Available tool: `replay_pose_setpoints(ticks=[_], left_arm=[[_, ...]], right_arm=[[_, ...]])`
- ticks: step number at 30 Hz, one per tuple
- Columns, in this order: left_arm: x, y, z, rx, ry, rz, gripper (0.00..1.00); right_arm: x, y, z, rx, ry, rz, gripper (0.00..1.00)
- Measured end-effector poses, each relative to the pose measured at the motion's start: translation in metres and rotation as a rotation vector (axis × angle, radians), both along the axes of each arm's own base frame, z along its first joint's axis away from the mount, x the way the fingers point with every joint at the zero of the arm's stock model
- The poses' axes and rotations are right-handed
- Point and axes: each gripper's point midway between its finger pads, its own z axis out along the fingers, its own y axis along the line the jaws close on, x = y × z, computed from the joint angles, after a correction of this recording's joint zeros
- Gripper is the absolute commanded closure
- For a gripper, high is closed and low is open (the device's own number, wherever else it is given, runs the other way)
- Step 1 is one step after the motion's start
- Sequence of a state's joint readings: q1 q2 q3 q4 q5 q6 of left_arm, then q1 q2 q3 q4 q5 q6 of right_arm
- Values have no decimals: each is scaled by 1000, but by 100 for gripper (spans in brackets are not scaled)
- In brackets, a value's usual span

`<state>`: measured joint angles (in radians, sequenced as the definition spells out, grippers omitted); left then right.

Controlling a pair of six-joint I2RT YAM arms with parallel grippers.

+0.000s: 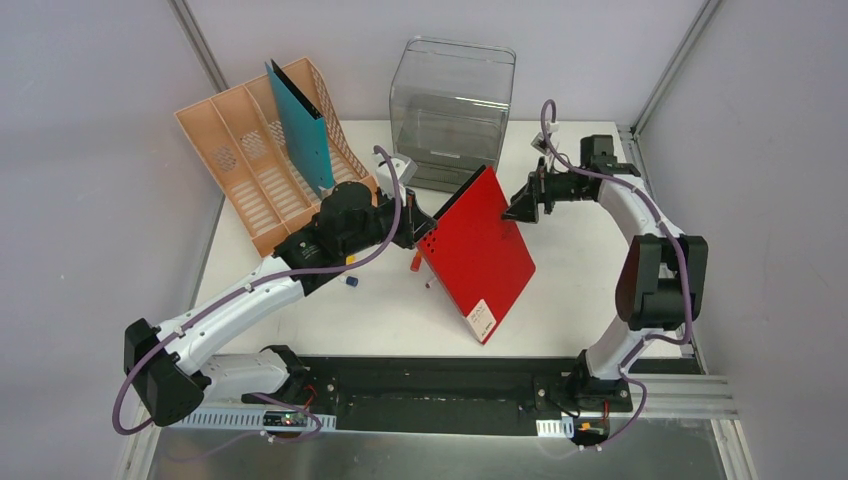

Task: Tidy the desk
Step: Pick up the folder from the center of the board.

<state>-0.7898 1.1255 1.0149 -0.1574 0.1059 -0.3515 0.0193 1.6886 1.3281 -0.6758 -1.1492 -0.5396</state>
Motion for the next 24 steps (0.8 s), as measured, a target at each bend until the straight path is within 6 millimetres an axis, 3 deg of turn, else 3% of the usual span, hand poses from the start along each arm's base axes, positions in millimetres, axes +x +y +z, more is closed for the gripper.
replay_pose_setpoints(ticks=[4, 14, 20, 24], left_arm=[[0, 0, -3, 2, 2, 0, 100], [2, -2, -2, -3, -3, 1, 100], [2, -1, -4, 0, -2, 4, 100], [3, -1, -5, 1, -2, 7, 100]], right_arm=[[-4, 5, -14, 5, 89, 6, 2], [-18, 16, -10, 45, 123, 59, 15], [-30, 14, -7, 43, 116, 101, 36], [-33, 13, -2, 35, 102, 123, 58]])
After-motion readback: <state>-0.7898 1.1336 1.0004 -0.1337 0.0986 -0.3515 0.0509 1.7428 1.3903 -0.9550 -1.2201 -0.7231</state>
